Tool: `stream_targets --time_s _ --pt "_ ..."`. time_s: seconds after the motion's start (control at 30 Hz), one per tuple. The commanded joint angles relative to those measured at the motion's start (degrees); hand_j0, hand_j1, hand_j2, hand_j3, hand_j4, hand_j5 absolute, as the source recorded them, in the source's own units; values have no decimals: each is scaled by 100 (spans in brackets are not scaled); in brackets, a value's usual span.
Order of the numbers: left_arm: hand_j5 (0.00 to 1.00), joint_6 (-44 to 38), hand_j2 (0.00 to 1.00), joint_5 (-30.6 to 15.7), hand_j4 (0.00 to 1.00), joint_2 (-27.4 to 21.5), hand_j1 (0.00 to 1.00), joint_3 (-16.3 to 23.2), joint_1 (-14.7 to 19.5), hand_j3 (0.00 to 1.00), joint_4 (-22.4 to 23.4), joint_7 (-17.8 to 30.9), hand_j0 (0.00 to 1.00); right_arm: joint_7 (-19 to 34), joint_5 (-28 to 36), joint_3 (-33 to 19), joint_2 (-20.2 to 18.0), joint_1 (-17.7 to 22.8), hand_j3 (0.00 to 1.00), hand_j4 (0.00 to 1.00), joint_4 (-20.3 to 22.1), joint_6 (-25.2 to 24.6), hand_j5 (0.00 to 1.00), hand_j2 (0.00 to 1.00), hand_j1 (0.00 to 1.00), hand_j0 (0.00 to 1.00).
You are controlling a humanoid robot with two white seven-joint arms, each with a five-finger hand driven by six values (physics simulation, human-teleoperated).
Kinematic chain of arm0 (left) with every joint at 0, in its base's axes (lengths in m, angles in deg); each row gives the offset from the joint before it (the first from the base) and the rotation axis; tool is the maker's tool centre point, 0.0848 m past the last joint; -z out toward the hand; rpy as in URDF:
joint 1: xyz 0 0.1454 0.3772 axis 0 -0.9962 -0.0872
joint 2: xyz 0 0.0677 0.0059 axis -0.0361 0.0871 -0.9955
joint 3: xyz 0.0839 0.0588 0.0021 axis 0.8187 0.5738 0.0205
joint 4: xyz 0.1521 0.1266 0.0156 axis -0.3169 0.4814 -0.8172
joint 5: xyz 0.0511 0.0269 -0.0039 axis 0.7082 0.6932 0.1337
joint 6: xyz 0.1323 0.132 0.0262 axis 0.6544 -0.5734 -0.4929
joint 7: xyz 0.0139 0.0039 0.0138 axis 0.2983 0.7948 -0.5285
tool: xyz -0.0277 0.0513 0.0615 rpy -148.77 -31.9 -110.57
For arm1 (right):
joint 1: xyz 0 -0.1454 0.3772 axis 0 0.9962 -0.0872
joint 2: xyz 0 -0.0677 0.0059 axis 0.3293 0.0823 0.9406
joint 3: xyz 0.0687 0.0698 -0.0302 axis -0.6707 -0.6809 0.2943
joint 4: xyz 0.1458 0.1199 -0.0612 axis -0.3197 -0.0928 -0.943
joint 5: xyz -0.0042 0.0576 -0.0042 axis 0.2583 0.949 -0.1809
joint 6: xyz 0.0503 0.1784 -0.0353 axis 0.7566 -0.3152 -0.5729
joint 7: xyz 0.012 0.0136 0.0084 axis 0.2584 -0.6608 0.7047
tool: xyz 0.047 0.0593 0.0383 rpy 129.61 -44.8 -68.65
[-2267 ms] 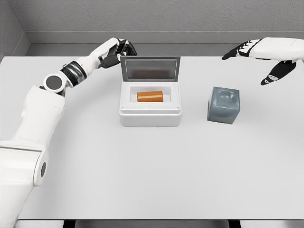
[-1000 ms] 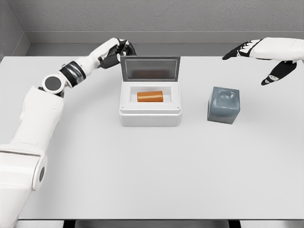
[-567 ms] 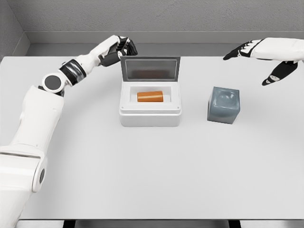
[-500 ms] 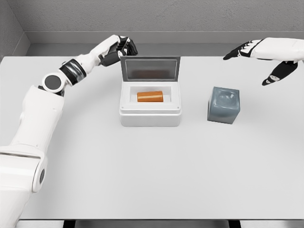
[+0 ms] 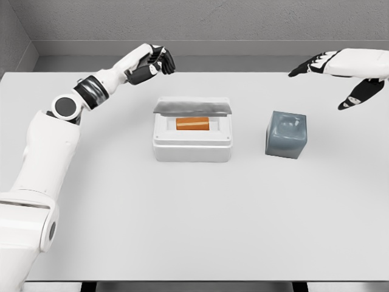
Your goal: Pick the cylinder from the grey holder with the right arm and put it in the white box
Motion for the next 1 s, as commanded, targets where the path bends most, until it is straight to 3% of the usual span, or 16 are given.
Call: stream_targets --time_s 0.0,0.1,0.17,0.27,0.3,0.37,0.4,0.43,0.47,0.5,0.57,0.87,0.97 --pt "31 -11 31 -59 31 -12 31 -24 0 31 -4 -1 31 -3 36 -10 -11 -9 100 100 0 -12 100 100 100 100" --pt "31 -11 31 -77 31 -144 31 -24 26 31 -4 -1 31 -3 36 -1 -20 0 100 100 -9 -12 100 100 100 100" --pt "32 -11 32 -428 32 -680 32 -15 -88 32 5 -1 32 -3 36 -1 -20 0 100 100 -9 -12 100 100 100 100" --pt "33 -11 33 -912 33 -1576 33 -15 -650 33 -74 -1 33 -3 36 -10 -20 0 100 100 -18 -12 100 100 100 100" --pt "33 -11 33 -1078 33 -1814 33 -15 -878 33 -294 -1 33 -3 36 -10 -11 -9 100 100 -18 -12 100 100 100 100" --pt "34 -11 34 -1290 34 -1937 34 -24 -1099 34 -496 -1 34 -3 36 -10 -11 -9 100 100 -18 -12 100 100 100 100" --pt "43 -11 43 -1298 43 -1981 43 -15 -1099 43 -487 -1 43 -3 36 -10 -11 -9 100 100 -18 -12 100 100 100 100" --pt "63 -11 63 -1290 63 -2007 63 -24 -1090 63 -479 -1 63 -3 36 -10 -11 -9 100 100 -18 -12 100 100 100 100" --pt "100 -11 100 -1290 100 -2104 100 -24 -1081 100 -417 -1 100 -3 36 -10 -11 -9 100 100 -18 -12 100 100 100 100" --pt "100 -11 100 -1281 100 -2122 100 -15 -1090 100 -408 -1 100 -3 36 -10 -11 -9 100 100 -18 -12 100 100 100 100" --pt "100 -11 100 -1298 100 -2095 100 416 -1072 100 -435 -1 100 -3 36 -10 -11 -9 100 100 -9 -12 100 100 100 100" --pt "100 -11 100 -1290 100 -2016 100 469 -1178 100 -496 -1 100 -3 36 -18 -46 -18 100 100 0 -12 100 100 100 100" --pt "100 -11 100 -1307 100 -2087 100 732 -1257 100 -575 -1 100 -3 36 -18 -46 -18 100 100 0 -12 100 100 100 100"
